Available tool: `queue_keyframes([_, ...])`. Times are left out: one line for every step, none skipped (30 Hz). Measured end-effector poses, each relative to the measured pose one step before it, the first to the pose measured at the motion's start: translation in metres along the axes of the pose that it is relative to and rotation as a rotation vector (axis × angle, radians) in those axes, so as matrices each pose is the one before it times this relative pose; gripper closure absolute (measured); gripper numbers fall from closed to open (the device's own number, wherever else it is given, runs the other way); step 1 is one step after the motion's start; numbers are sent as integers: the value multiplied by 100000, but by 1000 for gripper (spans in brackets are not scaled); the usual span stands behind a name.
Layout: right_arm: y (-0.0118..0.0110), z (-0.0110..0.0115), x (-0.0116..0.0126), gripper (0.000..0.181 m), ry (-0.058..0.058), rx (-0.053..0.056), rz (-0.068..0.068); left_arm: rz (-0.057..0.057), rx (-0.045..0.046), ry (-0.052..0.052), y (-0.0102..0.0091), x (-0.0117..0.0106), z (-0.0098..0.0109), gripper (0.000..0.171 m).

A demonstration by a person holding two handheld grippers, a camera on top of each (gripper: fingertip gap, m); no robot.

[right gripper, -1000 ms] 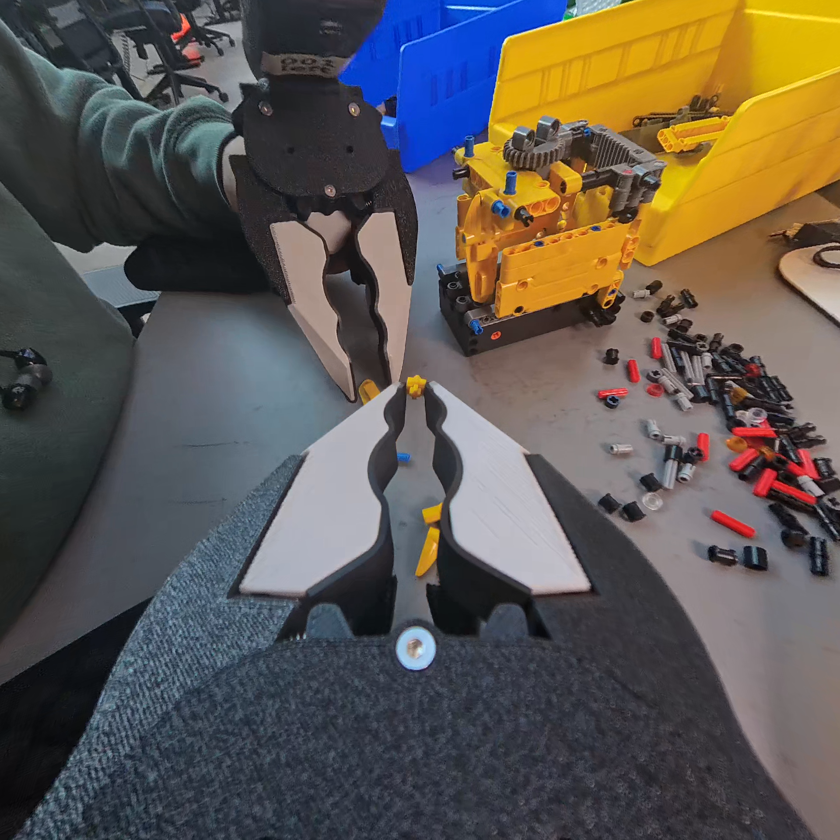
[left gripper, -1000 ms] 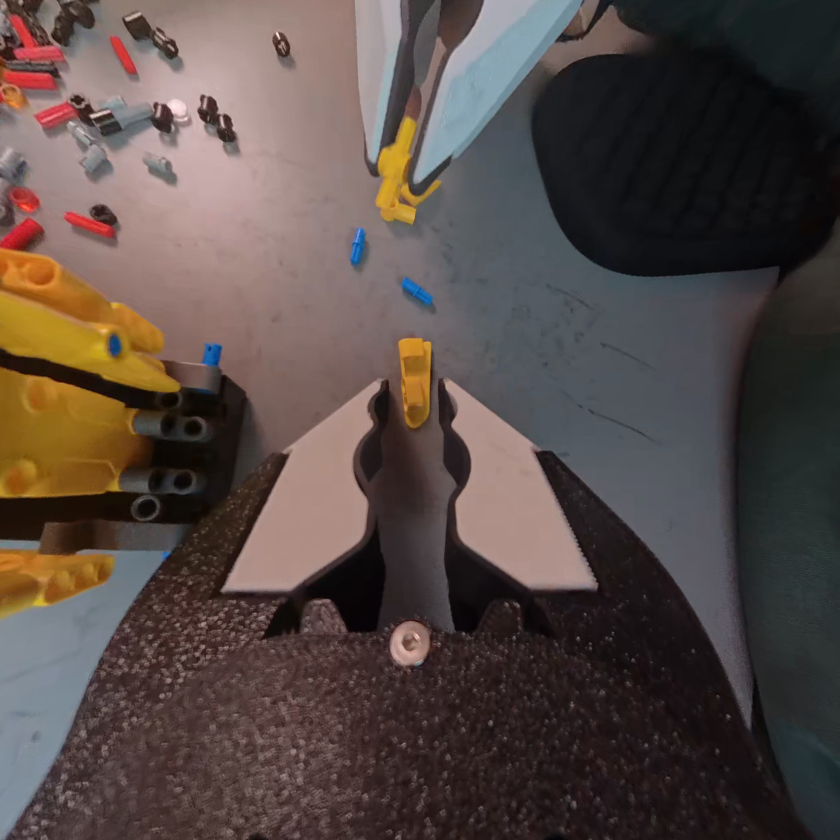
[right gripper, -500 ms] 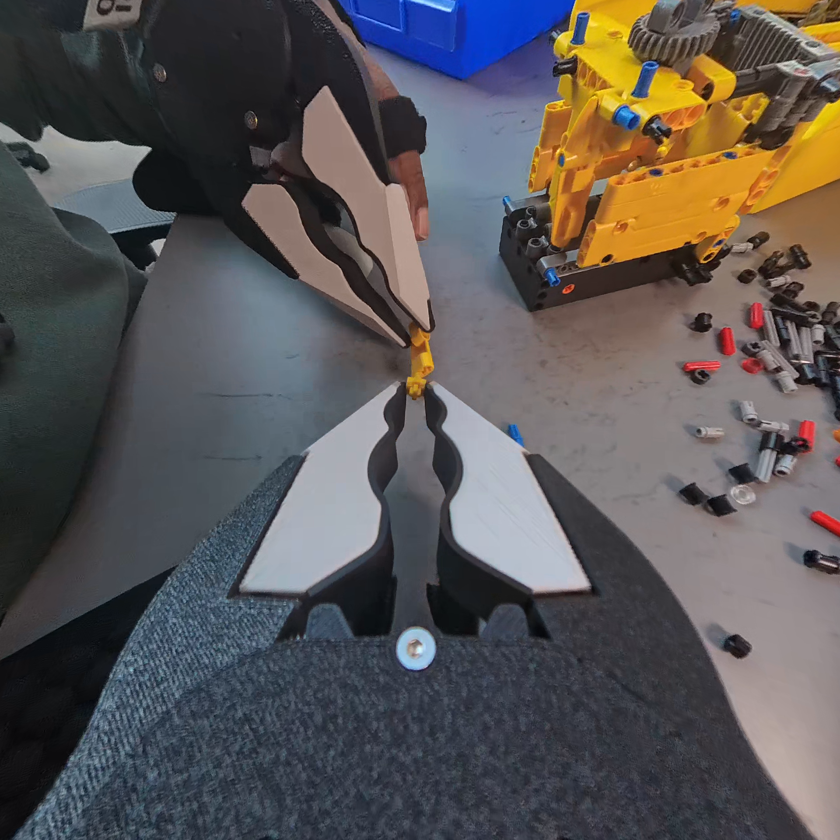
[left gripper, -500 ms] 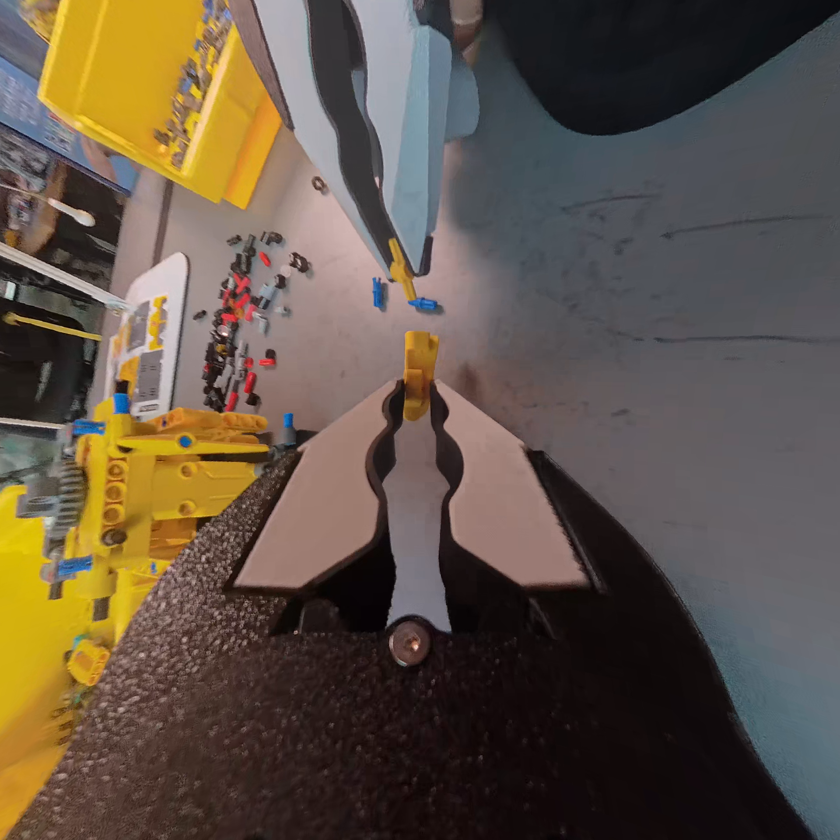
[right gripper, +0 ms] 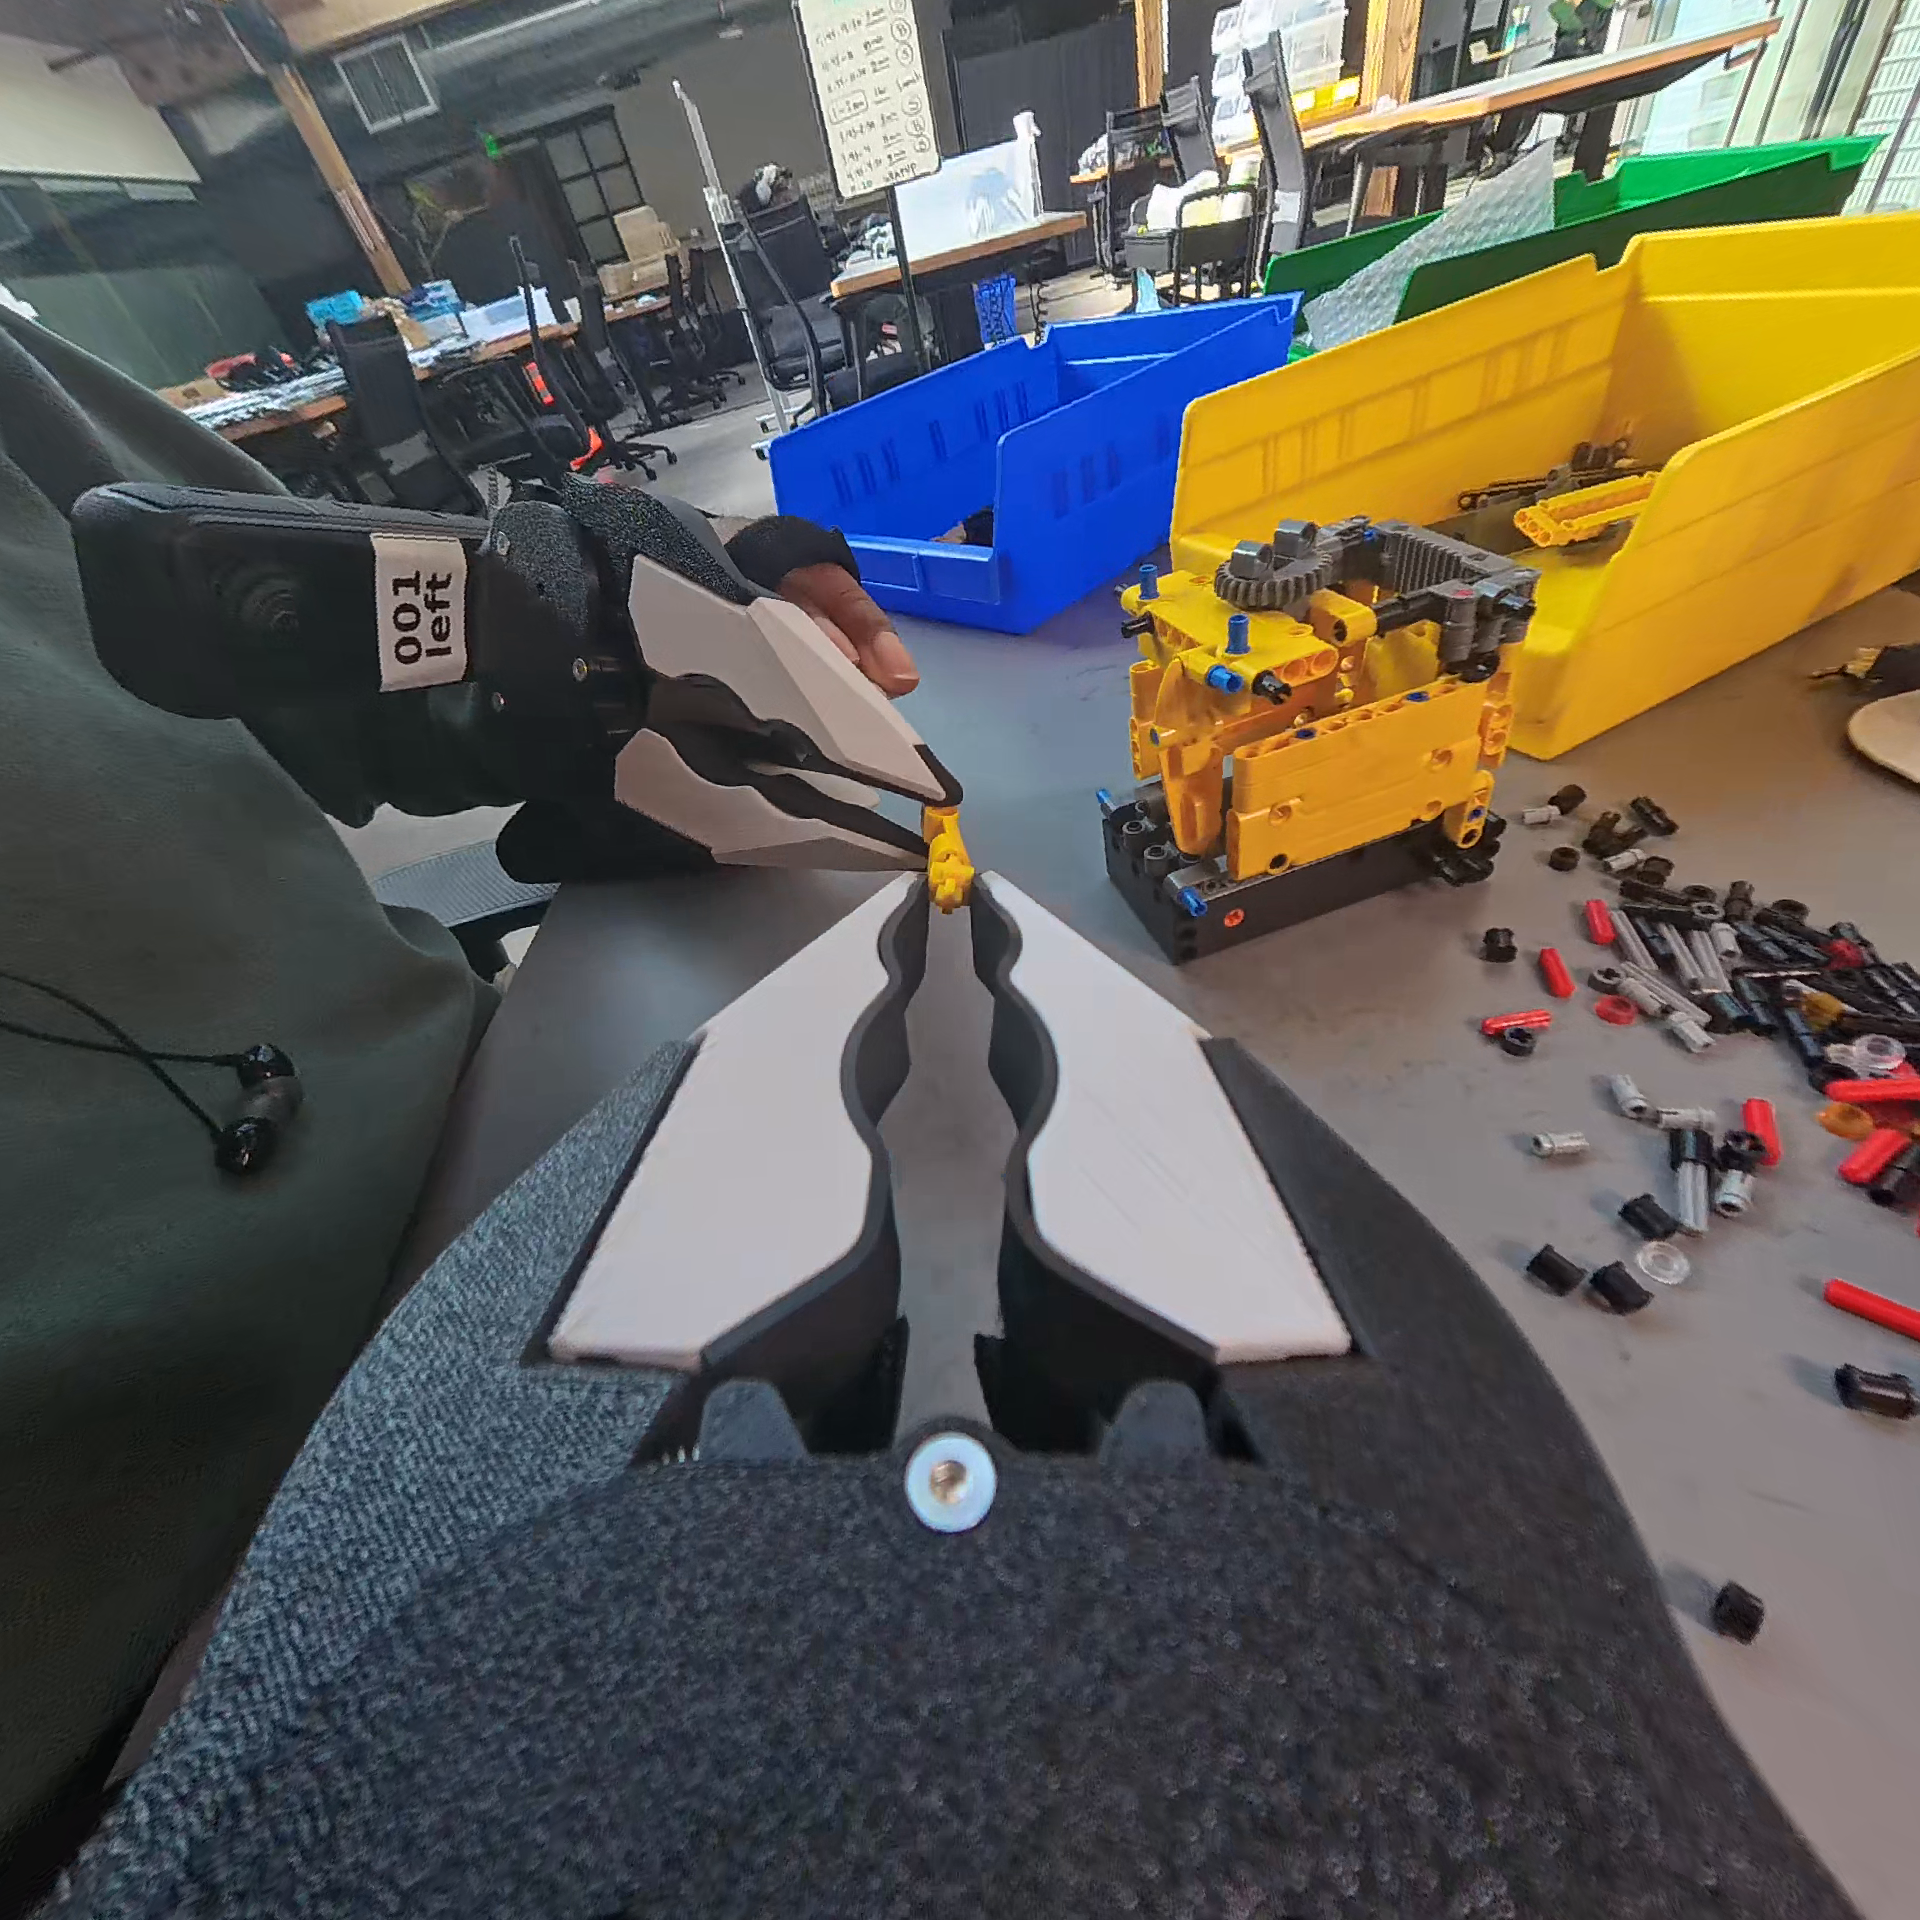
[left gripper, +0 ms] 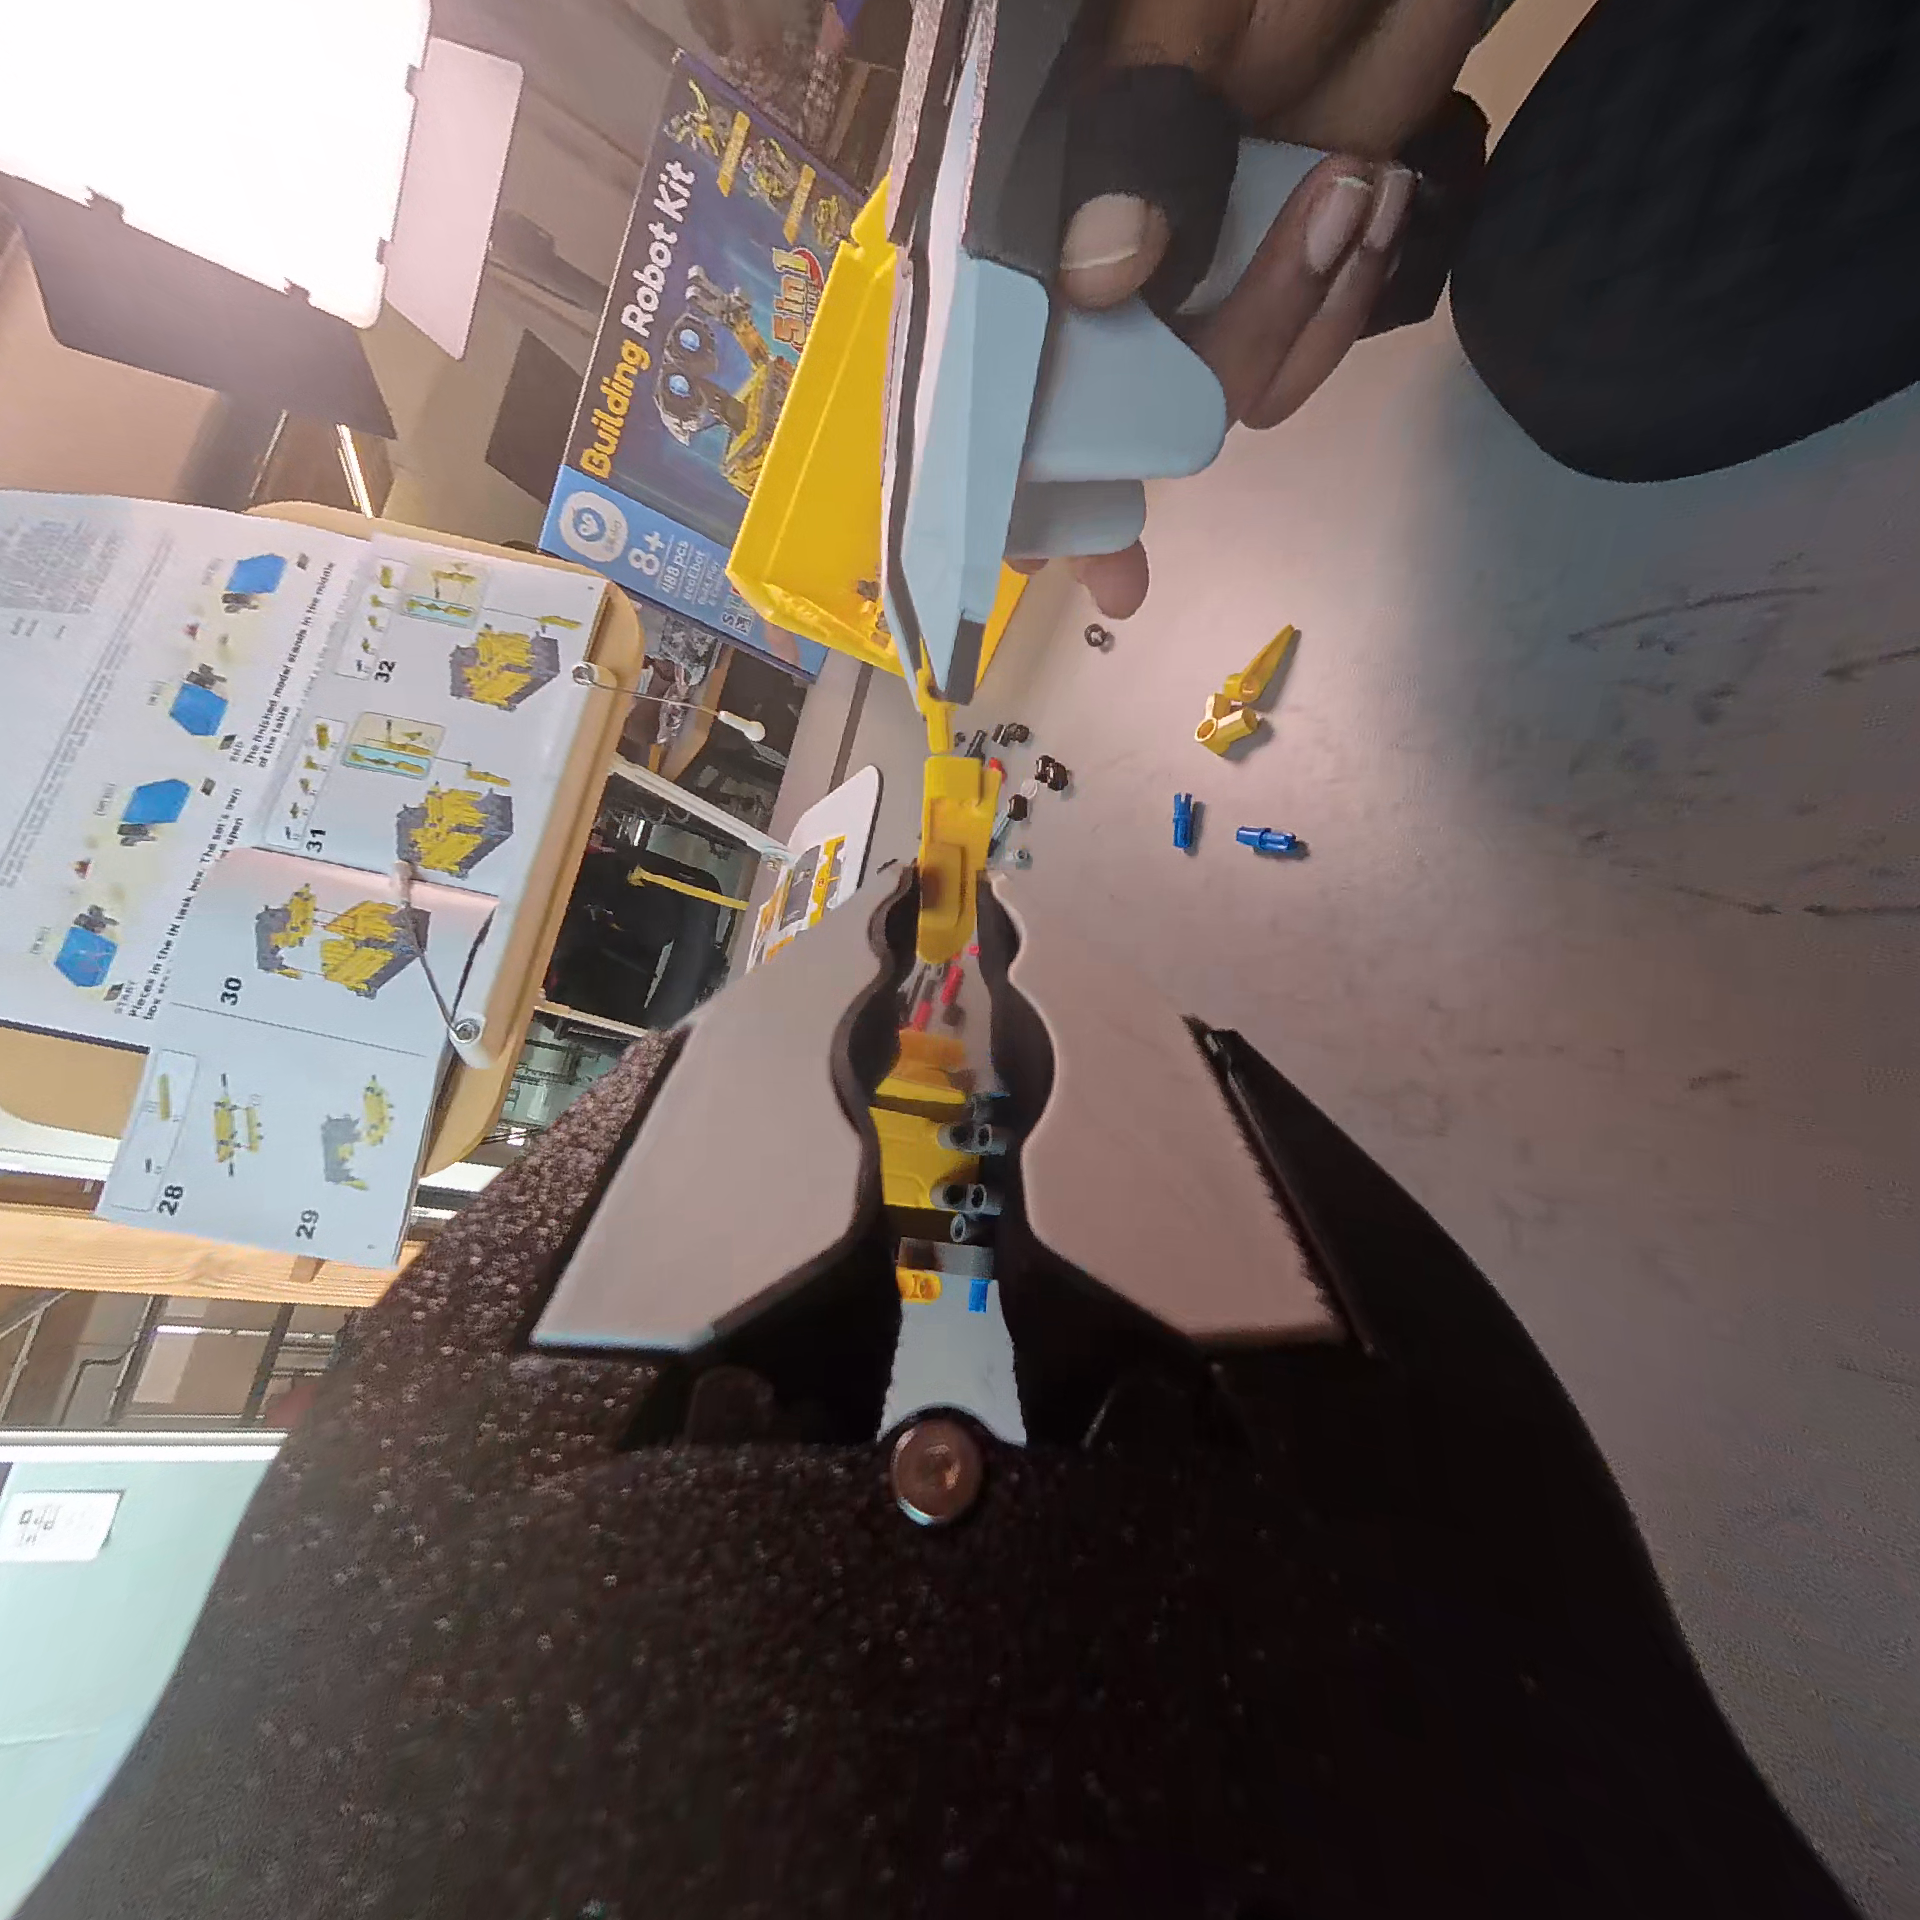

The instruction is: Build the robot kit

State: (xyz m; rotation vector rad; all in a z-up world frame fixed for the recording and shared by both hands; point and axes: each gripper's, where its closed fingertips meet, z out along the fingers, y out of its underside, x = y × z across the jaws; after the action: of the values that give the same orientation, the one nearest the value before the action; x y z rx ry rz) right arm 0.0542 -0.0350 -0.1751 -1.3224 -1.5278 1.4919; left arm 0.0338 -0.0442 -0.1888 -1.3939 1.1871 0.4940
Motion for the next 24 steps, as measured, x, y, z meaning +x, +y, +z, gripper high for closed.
queue_keyframes([-91, 34, -70, 175, -375, 428, 199, 133, 216, -466, -56, -97, -22, 163])
queue_keyframes([-94, 24, -67, 175, -411, 595, 322, 174, 178, -246, -42, -44, -5, 163])
queue_keyframes([-29, 26, -16, 175, -104, 162, 244, 328, 236, -574, -49, -64, -9, 163])
queue_keyframes([-23, 34, 25, 175, 167, 198, 103, 318, 83, -282, -45, -31, 3, 163])
queue_keyframes([-29, 4, 57, 175, 257, 233, 264, 201, 131, -230, -46, -16, -6, 163])
queue_keyframes([-93, -20, -24, 175, -359, 638, 507, 22, 384, -315, -65, -50, -27, 163])
queue_keyframes([-86, -32, -69, 175, -761, 609, 775, -211, 515, -238, -79, -65, -45, 163])
queue_keyframes([-49, -19, -42, 175, -700, 419, 837, -210, 486, -262, -84, -65, -44, 163])
queue_keyframes([-66, -28, -84, 175, -903, 420, 771, -96, 463, -230, -91, -40, -43, 163])
queue_keyframes([-115, -32, -189, 175, -1509, 751, 751, 70, 711, -292, -144, -43, -59, 163])
queue_keyframes([-127, -38, -268, 175, -2025, 708, 1106, 135, 821, -485, -168, -86, -86, 163])
queue_keyframes([-129, -33, -242, 175, -1902, 651, 1302, 163, 892, -409, -193, -89, -102, 163])
queue_keyframes([-163, -26, -234, 175, -1791, 896, 1333, -125, 956, -85, -177, -76, -90, 163])
queue_keyframes([-111, 11, -218, 175, -1589, 662, 1291, -120, 840, -69, -142, -64, -88, 163])
queue_keyframes([-17, 25, -14, 175, -190, -105, 1075, 226, 169, -103, -37, -45, -55, 163])
queue_keyframes([64, 25, 154, 175, 1199, -737, 261, 415, -315, 59, 51, -1, -28, 164])
queue_keyframes([14, 14, 225, 175, 1844, -343, -52, 367, -246, 83, 19, 21, -34, 164])
queue_keyframes([62, 22, 292, 175, 2156, -596, 317, 113, -368, 180, -5, 26, -28, 164])
queue_keyframes([151, 46, 162, 175, 1215, -1075, 410, 143, -523, 450, -11, 61, -21, 166])
queue_keyframes([248, 63, 162, 175, 932, -1584, 590, 704, 157, 472, -111, 98, -34, 167])
queue_keyframes([102, -9, -18, 175, -591, -494, 993, 751, -401, 460, 27, 102, 1, 167])
queue_keyframes([-55, -78, -208, 175, -2015, 516, 924, 363, 460, 28, -36, 22, -26, 166])
queue_keyframes([-35, -53, -139, 175, -1584, 358, 1008, -63, 993, 150, -136, -17, -68, 166])
queue_keyframes([18, -18, -48, 175, -1025, -33, 925, -718, 555, 607, -68, -4, -38, 167])
